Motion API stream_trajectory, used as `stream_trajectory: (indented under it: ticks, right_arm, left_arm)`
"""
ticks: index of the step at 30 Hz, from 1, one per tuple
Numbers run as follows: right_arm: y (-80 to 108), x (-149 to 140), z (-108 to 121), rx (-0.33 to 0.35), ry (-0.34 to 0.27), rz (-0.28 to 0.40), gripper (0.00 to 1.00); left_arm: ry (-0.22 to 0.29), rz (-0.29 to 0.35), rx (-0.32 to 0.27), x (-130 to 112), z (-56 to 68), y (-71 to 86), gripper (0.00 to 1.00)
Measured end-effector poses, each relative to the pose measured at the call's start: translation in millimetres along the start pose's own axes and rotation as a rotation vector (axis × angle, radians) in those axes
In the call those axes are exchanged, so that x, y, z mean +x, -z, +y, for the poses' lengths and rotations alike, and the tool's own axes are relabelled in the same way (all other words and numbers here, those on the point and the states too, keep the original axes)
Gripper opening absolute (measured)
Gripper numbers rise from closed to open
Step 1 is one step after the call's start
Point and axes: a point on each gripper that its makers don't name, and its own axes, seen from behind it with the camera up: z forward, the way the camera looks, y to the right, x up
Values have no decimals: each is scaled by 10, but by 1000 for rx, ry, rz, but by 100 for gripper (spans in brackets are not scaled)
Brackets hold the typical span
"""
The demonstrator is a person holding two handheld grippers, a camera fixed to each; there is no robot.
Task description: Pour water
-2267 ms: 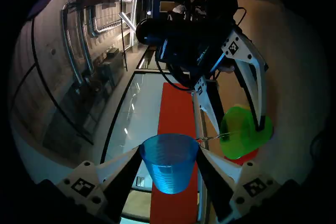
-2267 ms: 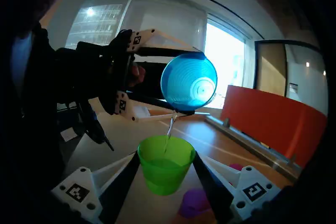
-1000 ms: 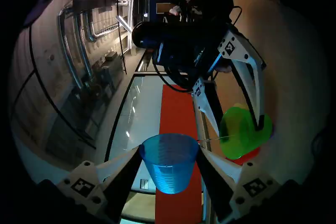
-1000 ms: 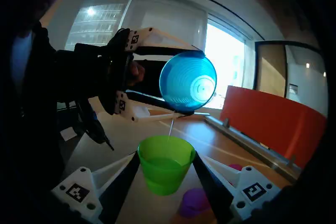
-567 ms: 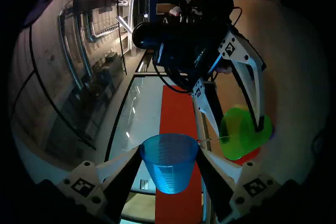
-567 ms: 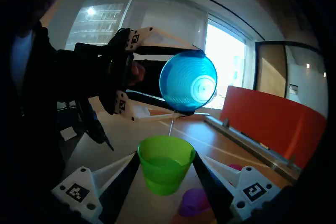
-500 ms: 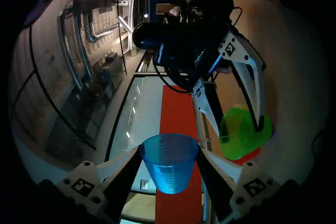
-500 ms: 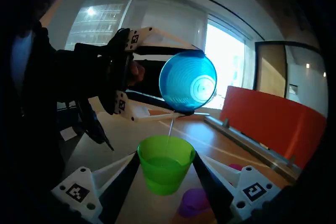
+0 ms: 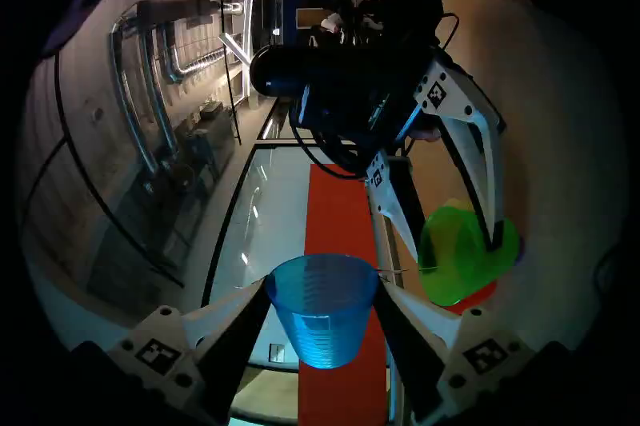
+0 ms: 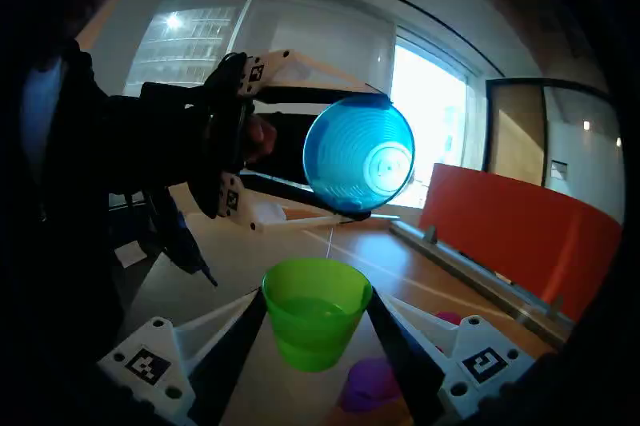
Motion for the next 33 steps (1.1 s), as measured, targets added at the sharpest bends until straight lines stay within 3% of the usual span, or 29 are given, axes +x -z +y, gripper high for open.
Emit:
stream_trajectory:
  ticks: [33]
  right_arm:
    - [-20, 16, -2, 1, 7, 0, 91]
  left_arm:
    - [-22, -4, 0, -21, 3, 26, 86]
